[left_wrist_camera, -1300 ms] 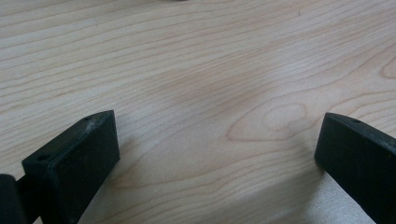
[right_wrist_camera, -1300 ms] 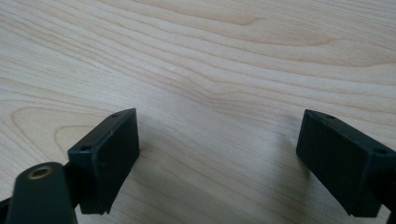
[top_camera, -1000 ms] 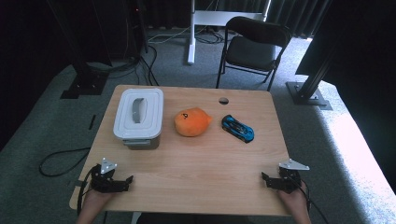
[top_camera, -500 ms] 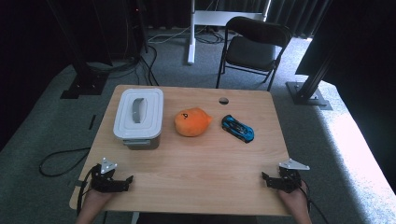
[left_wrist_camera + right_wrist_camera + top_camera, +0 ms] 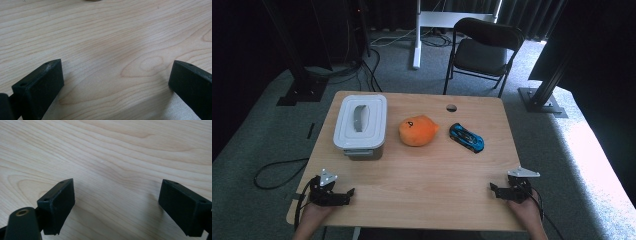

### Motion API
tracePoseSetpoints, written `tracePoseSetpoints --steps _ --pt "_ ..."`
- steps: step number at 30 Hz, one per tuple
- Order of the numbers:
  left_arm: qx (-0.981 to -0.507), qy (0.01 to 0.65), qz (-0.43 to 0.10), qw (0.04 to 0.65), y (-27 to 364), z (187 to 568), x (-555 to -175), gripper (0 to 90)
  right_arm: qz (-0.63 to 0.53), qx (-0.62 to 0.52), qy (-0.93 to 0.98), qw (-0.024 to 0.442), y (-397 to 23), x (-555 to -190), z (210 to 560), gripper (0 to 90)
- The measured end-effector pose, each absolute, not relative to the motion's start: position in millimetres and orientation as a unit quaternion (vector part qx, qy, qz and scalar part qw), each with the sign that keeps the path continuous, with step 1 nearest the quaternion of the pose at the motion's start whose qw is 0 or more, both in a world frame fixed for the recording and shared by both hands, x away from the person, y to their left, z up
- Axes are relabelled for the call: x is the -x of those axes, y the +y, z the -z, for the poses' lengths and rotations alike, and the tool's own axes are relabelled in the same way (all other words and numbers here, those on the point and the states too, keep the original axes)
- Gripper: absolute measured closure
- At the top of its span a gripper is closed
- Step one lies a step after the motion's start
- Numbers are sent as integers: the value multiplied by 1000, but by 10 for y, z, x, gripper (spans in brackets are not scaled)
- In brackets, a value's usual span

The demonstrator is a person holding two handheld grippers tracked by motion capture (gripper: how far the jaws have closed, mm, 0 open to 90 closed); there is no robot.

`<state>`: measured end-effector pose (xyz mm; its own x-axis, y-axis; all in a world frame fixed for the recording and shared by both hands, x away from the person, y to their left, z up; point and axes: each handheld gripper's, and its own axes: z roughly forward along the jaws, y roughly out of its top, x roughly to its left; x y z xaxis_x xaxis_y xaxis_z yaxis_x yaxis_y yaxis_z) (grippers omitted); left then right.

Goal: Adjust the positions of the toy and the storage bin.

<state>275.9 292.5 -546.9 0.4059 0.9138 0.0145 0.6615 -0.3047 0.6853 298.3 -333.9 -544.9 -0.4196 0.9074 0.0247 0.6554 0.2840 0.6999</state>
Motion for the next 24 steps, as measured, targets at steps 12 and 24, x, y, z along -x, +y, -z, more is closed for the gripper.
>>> tracePoseSetpoints --steps 12,24 --pt "-781 504 -206 305 2926 5469 -2760 3 -337 -486 785 186 -3294 -3214 5366 129" --pt "-781 504 -206 305 2926 5469 -2760 3 -345 -476 786 189 -3241 -3414 5253 130"
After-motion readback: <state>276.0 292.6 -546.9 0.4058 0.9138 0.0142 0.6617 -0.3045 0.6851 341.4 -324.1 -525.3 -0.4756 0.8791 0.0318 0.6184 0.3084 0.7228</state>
